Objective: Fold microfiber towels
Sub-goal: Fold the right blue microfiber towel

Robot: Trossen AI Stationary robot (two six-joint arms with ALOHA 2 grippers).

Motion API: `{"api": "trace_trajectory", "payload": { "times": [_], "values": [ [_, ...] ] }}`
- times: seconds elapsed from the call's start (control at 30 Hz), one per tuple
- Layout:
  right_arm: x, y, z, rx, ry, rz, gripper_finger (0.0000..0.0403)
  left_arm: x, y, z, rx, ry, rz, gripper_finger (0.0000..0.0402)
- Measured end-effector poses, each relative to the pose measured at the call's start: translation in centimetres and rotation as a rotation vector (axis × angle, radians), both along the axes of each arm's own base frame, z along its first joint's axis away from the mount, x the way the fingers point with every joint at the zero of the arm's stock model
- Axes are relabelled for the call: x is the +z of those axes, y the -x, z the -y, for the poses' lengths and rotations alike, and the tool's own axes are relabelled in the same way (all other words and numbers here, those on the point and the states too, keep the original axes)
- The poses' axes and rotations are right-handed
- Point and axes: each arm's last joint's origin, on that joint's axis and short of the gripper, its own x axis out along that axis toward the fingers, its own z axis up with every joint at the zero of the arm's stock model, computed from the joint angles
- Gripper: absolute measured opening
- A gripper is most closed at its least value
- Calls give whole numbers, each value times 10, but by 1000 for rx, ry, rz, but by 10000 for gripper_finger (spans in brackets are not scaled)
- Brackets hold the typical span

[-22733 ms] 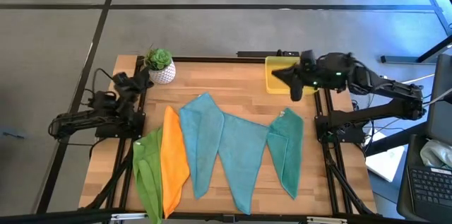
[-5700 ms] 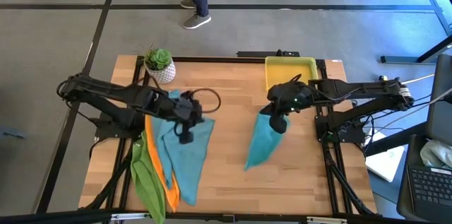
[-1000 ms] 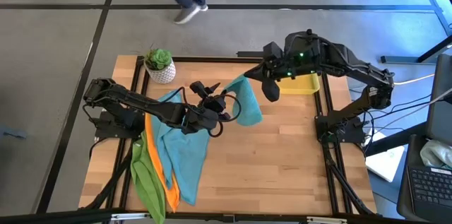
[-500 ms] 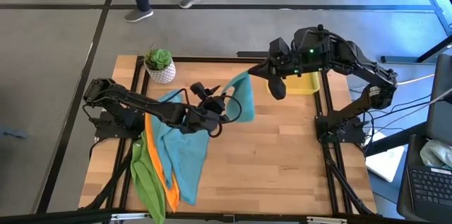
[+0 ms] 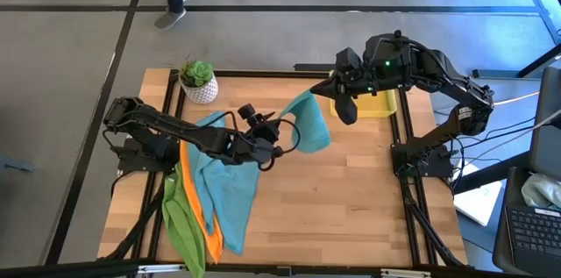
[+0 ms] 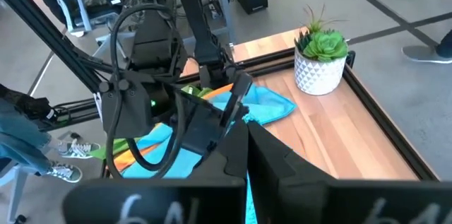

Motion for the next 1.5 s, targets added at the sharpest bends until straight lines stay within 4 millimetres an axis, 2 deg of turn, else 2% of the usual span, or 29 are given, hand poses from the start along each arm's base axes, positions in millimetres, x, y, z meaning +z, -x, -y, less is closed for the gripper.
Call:
{"api": "trace_trajectory", "payload": {
  "times": [0.13,0.47,0.6,0.73,1.0,1.5],
  "values": [
    [0,0,0,0,0,0,3,0,-1,-4,6,25,16,114],
    [0,0,0,15,-7,2,3,-2,-3,-16,-29,87,8,103],
    [0,0,-1,18,-2,-2,3,0,-1,-16,-37,93,1,62],
    [-5,2,-1,24,4,-60,3,8,10,-18,-50,187,1,8],
    [-8,4,0,25,8,-90,3,15,29,-21,-52,247,-89,1],
    [-15,8,3,-11,99,-182,3,26,40,-21,-65,259,-70,0]
  ]
}}
